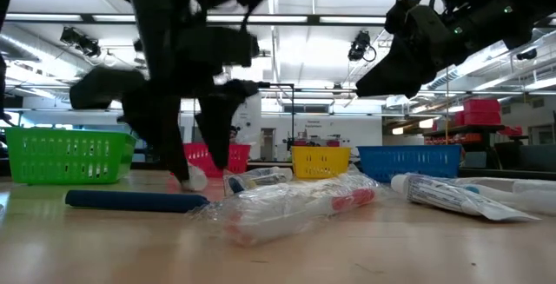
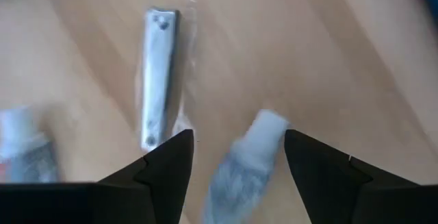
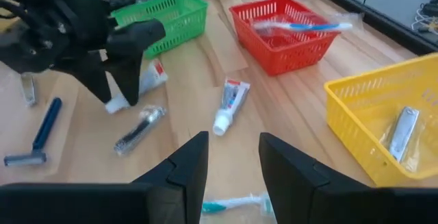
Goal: Pick & Place Travel size toiletries
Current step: Put the white toothpaste into the green bin
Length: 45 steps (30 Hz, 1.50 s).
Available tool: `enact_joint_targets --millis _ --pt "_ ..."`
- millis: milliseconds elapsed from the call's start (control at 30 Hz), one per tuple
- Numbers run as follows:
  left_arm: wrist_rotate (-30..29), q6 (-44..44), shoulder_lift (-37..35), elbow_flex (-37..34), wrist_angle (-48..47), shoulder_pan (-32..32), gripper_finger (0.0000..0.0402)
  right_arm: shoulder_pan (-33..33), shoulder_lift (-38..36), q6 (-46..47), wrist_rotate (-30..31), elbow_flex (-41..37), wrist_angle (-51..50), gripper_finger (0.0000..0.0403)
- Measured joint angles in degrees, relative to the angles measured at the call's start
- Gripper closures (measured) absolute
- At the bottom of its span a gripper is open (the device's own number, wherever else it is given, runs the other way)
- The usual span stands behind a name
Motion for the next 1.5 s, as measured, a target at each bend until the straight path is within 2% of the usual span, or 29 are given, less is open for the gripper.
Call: enact_joint_targets --millis 167,333,500,833,933,1067,1200,1333,1500 --pt "-1.54 4.63 1.41 0.11 -0.53 -0.39 0.0161 0.0 0.29 0.01 0.0 0.02 -0.37 0.0263" --pt "-0.79 0.23 1.88 0.16 -0.72 0.31 0.0165 0.0 0.46 0.02 0.02 0.02 0.08 0.0263" --pt "2.54 -6.01 1.89 -0.19 -0.96 1.1 0.0204 0.0 0.46 0.0 0.02 0.02 0.04 0.0263" --pt "2.08 -10.69 2.1 0.33 -1.76 0.98 0.0304 0.0 0.46 0.02 0.02 0.02 0.04 0.0263" --pt "1.27 -13.26 2.4 1.35 -1.11 1.0 0.0315 0.0 0.46 0.02 0.02 0.02 0.04 0.0263" --pt "-1.2 -17.43 2.16 3.67 -1.58 0.84 0.0307 -0.02 0.46 0.02 0.02 0.0 0.06 0.0263" --pt "-3.74 -21.64 1.96 7.89 -8.51 0.25 0.0303 0.0 0.46 0.02 0.02 0.0 0.06 0.0263" --pt "-5.98 -30.8 1.88 11.67 -17.72 0.3 0.0312 -0.01 0.46 0.02 0.02 0.0 0.04 0.0263" --pt "-10.01 -38.83 -2.17 12.22 -22.87 -0.03 0.0311 0.0 0.46 0.02 0.02 -0.02 -0.38 0.0263"
